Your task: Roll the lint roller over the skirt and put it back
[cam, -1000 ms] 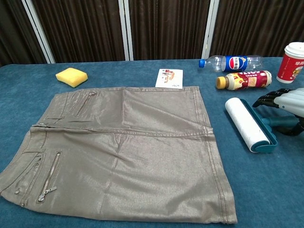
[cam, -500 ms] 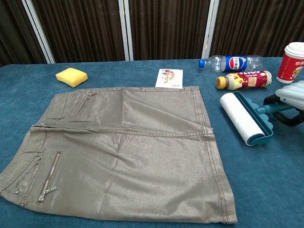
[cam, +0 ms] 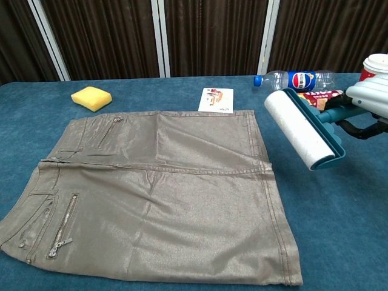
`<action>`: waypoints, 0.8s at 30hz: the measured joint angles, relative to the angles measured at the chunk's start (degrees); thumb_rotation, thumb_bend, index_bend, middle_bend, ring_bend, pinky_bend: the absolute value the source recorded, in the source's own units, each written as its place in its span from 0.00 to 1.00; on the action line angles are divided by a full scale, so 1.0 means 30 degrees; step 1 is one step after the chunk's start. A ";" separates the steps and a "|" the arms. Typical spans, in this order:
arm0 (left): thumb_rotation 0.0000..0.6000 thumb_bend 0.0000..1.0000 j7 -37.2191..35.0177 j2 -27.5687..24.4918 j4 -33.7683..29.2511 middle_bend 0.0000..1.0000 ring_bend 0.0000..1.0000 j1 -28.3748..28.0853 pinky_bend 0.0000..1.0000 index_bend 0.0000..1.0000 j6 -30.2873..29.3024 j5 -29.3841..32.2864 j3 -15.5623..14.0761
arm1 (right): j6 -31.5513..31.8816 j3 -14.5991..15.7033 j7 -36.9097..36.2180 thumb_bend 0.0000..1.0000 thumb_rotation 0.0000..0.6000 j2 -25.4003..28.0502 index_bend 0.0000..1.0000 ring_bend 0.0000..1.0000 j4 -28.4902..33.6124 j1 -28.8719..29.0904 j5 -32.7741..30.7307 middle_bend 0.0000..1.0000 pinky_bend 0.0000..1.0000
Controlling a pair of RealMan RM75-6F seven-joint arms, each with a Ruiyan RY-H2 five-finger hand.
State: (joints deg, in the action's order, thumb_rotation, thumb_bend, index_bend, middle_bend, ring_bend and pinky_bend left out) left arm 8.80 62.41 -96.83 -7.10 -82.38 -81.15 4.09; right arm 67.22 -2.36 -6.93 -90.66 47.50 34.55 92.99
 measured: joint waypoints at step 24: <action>1.00 0.00 -0.1486 -0.0606 0.0123 0.00 0.00 0.0001 0.00 0.00 0.0220 -0.0081 -0.0091 | -0.6858 -0.1349 1.5288 0.92 1.00 0.0451 0.48 0.39 1.2836 0.4728 -0.1539 0.50 0.41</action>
State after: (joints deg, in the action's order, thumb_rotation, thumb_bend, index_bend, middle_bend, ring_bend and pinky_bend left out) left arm 4.34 60.59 -96.46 -7.10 -81.72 -81.39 3.82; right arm 46.64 -6.41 38.93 -89.30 86.01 48.74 88.37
